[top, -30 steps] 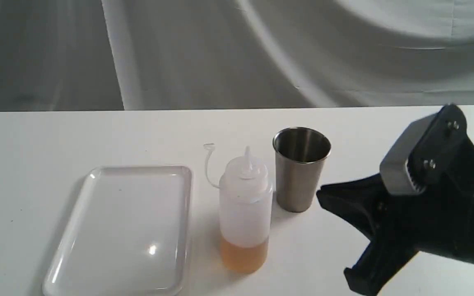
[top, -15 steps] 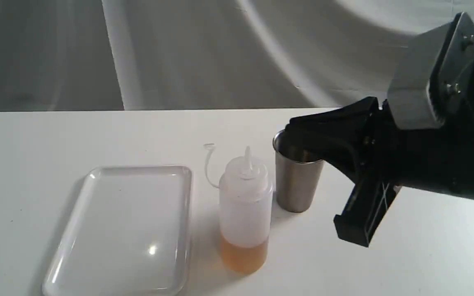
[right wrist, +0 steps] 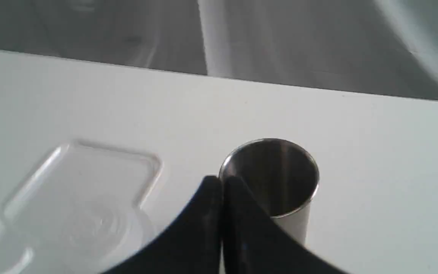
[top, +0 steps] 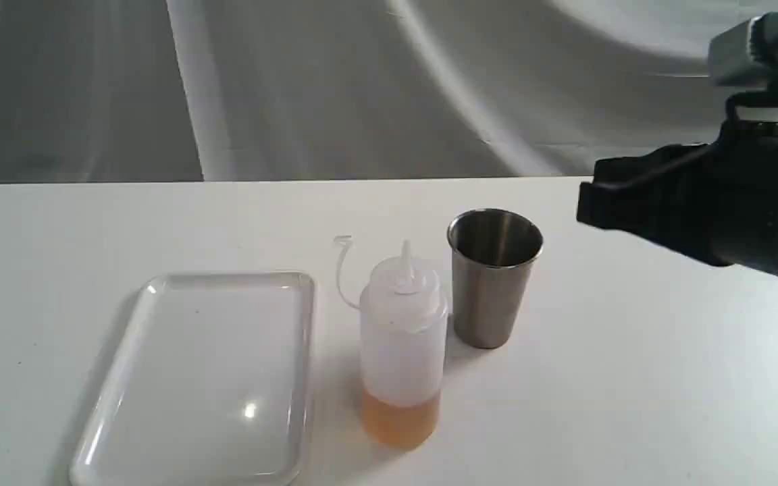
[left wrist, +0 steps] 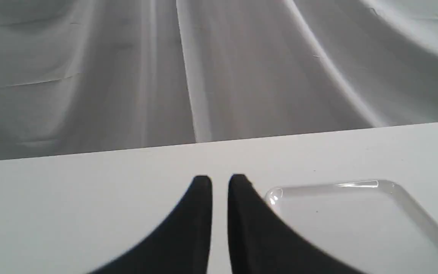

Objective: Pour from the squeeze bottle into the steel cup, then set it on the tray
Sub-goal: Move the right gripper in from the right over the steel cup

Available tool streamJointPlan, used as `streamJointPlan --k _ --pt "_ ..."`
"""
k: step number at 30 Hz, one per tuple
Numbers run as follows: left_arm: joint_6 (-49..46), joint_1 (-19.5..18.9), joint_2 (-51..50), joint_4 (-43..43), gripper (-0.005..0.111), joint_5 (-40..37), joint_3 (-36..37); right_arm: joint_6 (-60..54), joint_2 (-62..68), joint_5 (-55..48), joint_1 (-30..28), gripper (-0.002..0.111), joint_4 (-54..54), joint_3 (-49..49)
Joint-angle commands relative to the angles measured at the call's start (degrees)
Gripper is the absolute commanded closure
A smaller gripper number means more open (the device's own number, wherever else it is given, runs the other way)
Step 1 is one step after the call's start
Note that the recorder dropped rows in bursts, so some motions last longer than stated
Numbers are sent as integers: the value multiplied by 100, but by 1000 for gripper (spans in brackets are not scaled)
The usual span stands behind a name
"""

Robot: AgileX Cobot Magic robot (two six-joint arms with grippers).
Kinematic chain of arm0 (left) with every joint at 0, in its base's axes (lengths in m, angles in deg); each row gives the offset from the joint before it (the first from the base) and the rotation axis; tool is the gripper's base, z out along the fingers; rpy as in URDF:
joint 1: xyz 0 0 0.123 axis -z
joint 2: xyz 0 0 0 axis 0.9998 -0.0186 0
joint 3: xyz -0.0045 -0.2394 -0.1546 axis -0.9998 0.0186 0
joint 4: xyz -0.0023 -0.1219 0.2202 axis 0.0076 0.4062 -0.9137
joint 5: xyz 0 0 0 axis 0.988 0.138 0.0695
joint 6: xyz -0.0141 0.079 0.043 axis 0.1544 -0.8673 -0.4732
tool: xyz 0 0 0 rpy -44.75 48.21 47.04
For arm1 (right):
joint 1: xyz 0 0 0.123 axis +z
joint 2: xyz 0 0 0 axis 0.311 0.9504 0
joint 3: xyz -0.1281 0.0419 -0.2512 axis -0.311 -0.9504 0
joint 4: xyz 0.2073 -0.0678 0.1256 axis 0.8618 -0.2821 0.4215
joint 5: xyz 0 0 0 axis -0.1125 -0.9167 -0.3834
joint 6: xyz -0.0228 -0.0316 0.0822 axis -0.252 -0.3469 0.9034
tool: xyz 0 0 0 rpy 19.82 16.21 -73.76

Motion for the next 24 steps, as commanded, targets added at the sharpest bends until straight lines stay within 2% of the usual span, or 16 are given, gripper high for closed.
streamJointPlan --k 1,2,4,6,15,20,24 --pt "5 28 26 -4 98 9 25 2955 -16 602 234 108 -2450 -5" --pt "5 28 26 -4 98 9 25 3460 -16 866 362 108 -3248 -64" --pt "5 28 26 -4 98 9 25 3773 -3 1444 583 108 -4551 -277" --pt "16 28 26 -4 98 9 25 3807 75 1976 724 108 -5080 -525" --pt "27 28 26 -4 98 9 25 4272 1110 3366 870 108 -5042 -1443" --pt "27 28 26 -4 98 9 25 4447 1561 4426 936 108 -6007 -1817" --pt "6 28 26 -4 98 9 25 4462 1700 4849 1290 108 -6069 -2125"
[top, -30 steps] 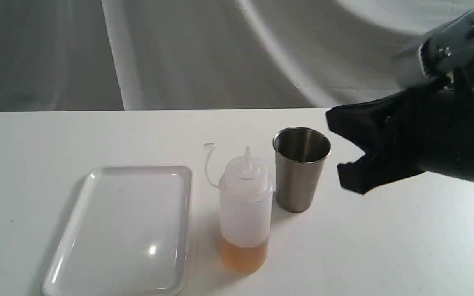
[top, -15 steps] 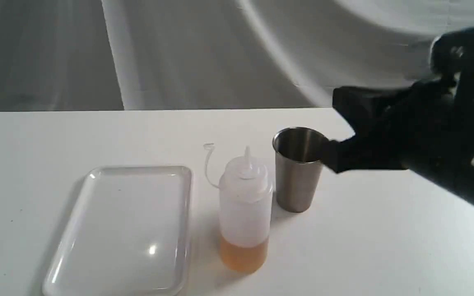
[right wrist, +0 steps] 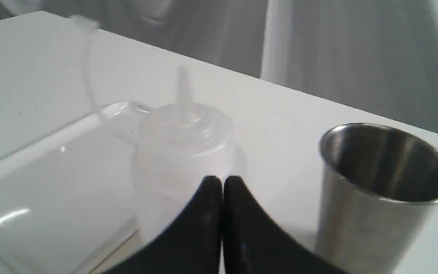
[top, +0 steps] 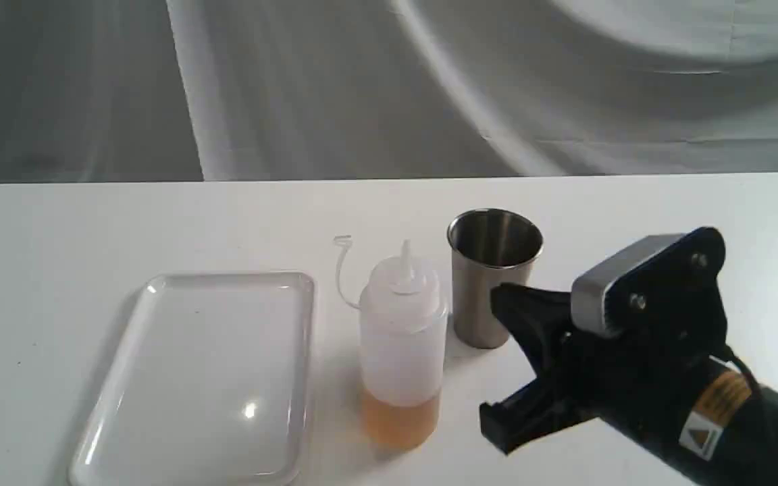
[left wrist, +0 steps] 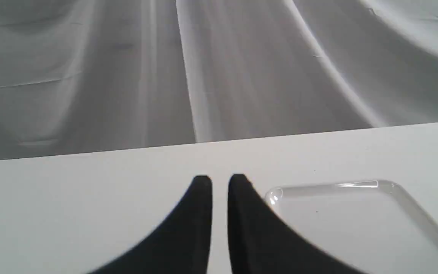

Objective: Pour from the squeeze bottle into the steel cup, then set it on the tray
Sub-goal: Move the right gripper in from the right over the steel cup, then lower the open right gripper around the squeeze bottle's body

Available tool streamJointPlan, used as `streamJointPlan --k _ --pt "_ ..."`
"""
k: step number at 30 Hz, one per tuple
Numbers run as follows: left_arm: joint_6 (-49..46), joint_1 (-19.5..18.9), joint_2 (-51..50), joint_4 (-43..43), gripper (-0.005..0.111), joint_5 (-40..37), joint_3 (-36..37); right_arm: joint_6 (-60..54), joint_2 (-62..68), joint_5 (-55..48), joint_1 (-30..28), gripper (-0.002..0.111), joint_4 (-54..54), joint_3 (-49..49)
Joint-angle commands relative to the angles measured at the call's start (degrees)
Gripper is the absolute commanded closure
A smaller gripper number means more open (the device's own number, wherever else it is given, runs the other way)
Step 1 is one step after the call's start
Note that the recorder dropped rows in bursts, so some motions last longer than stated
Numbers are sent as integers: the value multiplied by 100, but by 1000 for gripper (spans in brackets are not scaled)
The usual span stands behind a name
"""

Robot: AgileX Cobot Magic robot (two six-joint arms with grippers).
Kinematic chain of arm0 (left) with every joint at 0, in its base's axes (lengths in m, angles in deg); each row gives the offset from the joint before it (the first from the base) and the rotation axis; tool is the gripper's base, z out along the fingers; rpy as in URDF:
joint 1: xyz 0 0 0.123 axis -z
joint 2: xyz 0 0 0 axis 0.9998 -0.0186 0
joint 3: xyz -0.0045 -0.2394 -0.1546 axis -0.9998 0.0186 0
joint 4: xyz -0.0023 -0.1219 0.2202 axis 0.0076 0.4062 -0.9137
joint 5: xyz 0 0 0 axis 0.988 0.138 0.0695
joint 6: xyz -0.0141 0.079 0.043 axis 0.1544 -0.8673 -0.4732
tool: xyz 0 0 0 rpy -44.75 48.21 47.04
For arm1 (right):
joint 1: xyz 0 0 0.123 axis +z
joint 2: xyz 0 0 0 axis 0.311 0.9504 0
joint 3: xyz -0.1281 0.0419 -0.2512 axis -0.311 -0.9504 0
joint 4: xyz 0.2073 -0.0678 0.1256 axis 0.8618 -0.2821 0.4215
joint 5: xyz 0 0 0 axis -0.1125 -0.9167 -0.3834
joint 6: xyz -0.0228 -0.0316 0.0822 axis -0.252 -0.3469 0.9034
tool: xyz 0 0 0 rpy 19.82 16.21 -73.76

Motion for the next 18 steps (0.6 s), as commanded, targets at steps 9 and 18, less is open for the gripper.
streamJointPlan --k 9,18 --pt "6 28 26 -4 98 9 25 -321 102 811 733 108 1128 -905" --pt "26 28 26 -4 98 9 25 -294 151 722 733 108 544 -1074"
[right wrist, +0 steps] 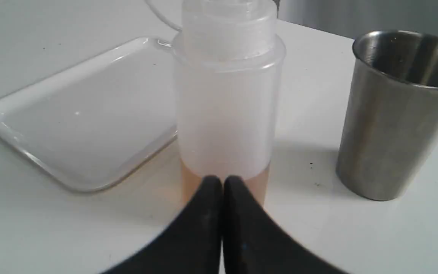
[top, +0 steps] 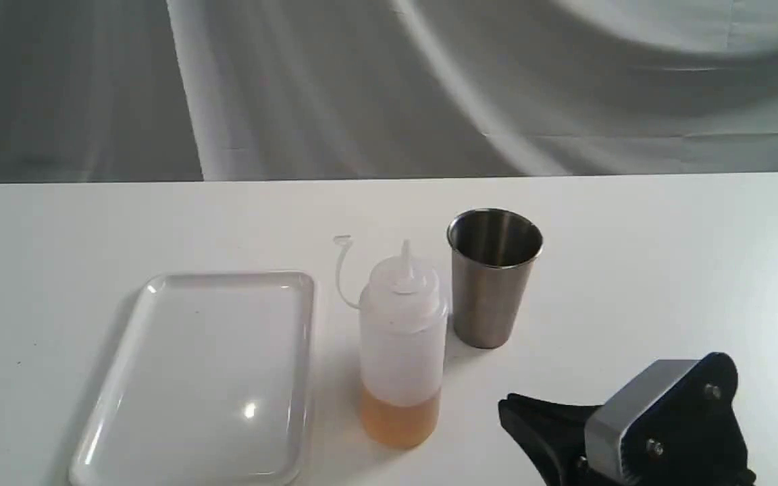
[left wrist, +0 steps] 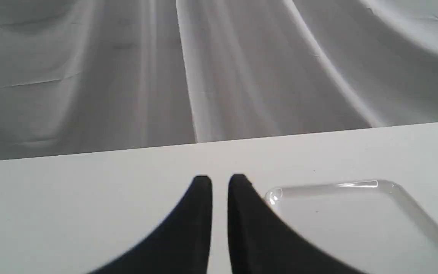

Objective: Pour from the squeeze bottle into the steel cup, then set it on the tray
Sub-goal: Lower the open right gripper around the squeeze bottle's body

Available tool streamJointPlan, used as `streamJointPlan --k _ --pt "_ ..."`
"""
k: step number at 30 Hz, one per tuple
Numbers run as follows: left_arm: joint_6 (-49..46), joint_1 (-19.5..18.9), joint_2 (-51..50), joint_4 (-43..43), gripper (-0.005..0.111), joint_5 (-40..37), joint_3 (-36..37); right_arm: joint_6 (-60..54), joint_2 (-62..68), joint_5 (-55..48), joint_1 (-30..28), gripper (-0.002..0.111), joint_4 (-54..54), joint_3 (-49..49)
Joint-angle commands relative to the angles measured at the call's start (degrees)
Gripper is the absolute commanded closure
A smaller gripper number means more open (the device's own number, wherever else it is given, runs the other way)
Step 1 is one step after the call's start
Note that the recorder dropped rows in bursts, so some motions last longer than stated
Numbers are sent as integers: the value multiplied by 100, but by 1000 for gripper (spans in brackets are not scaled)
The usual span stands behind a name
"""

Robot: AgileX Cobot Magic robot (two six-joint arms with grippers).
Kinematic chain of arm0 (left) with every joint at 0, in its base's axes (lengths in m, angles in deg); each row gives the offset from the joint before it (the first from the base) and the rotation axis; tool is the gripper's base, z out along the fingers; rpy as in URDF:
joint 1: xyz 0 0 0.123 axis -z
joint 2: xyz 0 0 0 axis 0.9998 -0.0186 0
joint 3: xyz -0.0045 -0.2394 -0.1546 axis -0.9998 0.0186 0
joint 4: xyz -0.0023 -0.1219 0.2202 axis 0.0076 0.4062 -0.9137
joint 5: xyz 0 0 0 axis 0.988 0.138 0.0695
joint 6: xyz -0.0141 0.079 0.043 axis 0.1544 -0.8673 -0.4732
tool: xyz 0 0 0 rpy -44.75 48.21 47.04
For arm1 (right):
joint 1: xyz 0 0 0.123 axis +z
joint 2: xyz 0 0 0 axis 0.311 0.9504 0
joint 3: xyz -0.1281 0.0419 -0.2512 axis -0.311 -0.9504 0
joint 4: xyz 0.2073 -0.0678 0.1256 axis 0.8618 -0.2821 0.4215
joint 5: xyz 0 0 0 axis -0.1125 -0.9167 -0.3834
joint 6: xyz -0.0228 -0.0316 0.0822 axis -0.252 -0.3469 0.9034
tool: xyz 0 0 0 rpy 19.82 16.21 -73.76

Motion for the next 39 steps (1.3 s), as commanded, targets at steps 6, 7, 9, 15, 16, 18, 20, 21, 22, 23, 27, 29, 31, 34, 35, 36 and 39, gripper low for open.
streamJointPlan --k 6,7,9,15,16,18,20,21,22,23,27,29,31,34,35,36,39 --pt "4 28 26 -4 98 9 25 743 1049 808 19 108 -178 -38" --pt "4 28 26 -4 98 9 25 905 1245 1073 19 106 -178 -38" --pt "4 28 26 -4 98 9 25 1076 1500 1574 19 102 -178 -38" --pt "4 28 26 -4 98 9 25 1089 1798 2015 19 63 -122 -38" --pt "4 28 26 -4 98 9 25 1089 1798 2015 19 51 -122 -38" --pt "26 28 26 -4 98 9 25 1089 1798 2015 19 35 -122 -38" --pt "26 28 26 -4 98 9 25 1000 1798 2030 19 20 -122 -38" --pt "26 28 26 -4 98 9 25 941 1798 2030 19 18 -122 -38" --pt "26 28 26 -4 98 9 25 805 1798 2030 19 16 -122 -38" --pt "26 28 26 -4 98 9 25 714 1798 2030 19 16 -122 -38" --pt "26 28 26 -4 98 9 25 191 1972 2030 19 16 -122 -38" --pt "26 28 26 -4 98 9 25 136 2170 2030 9 16 -167 -26" --pt "6 28 26 -4 98 9 25 121 2181 2030 9 16 -181 69" --pt "16 28 26 -4 98 9 25 5 2233 2030 9 16 -143 178" --pt "16 28 26 -4 98 9 25 5 2233 2030 9 16 -143 194" --pt "16 28 26 -4 98 9 25 49 2238 2030 9 16 -143 197" --pt "16 28 26 -4 98 9 25 237 2247 2030 9 16 -178 302"
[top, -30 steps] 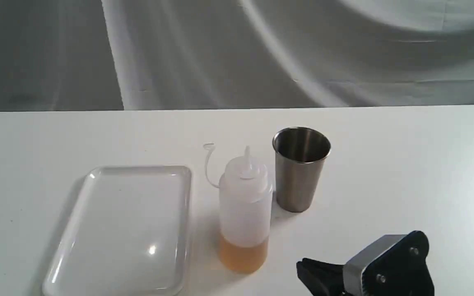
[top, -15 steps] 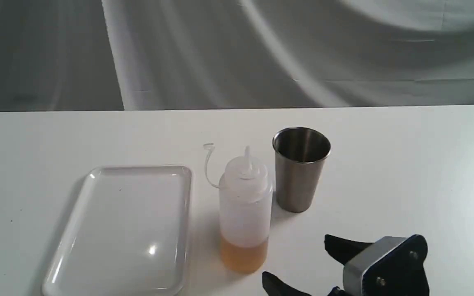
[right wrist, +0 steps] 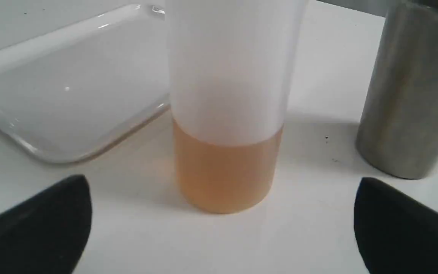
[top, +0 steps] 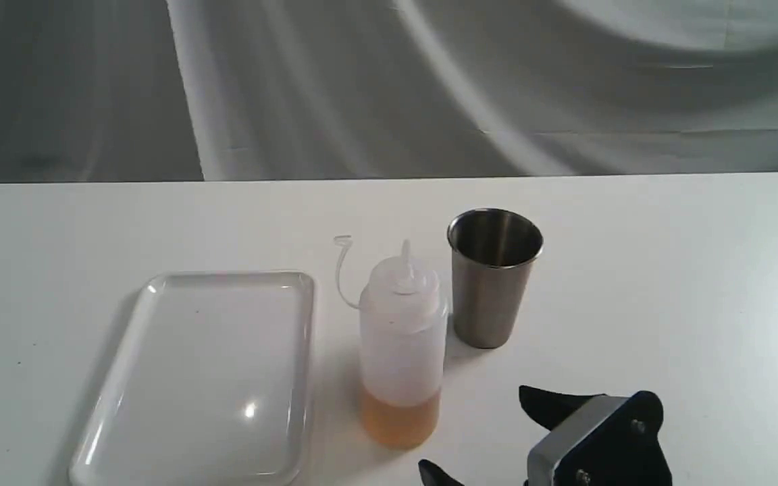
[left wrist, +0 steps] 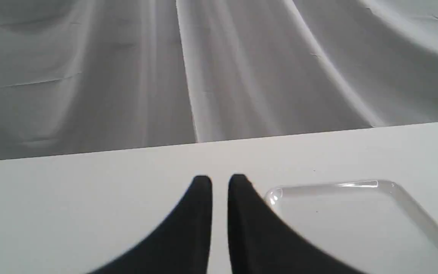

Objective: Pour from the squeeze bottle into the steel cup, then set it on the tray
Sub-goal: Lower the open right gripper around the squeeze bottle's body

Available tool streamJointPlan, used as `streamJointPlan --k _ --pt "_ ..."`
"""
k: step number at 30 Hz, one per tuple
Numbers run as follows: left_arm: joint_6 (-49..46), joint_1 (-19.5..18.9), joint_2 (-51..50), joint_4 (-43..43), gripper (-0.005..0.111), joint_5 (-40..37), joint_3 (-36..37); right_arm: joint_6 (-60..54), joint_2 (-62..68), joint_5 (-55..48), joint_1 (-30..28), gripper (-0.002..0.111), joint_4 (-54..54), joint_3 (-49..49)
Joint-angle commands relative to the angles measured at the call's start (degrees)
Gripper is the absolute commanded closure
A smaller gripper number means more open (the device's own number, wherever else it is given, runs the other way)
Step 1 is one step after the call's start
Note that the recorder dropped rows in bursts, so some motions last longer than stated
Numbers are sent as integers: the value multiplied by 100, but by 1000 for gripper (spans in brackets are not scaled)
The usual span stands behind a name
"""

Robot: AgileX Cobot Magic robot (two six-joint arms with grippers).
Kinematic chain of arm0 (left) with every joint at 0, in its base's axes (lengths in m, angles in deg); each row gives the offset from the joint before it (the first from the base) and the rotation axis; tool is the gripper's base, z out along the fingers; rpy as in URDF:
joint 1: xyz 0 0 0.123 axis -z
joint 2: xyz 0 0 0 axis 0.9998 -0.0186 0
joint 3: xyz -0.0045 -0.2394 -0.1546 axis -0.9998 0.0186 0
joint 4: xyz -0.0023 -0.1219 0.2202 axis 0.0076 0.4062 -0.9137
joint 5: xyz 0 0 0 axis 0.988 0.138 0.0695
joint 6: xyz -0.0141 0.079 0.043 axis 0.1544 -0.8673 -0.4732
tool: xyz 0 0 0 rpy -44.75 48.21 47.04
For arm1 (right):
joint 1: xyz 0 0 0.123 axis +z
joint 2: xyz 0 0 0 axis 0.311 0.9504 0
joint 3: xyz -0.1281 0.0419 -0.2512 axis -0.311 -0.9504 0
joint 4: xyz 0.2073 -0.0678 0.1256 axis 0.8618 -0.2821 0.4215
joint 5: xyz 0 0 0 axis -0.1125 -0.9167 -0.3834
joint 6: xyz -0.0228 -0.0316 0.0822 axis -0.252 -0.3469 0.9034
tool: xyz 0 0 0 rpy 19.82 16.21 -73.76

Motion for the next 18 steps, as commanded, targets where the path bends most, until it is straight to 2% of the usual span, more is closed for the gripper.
streamJointPlan --k 1,18 --pt "16 28 26 -4 98 9 25 199 18 63 9 16 -76 143" --pt "9 28 26 -4 98 9 25 316 455 63 9 16 205 929"
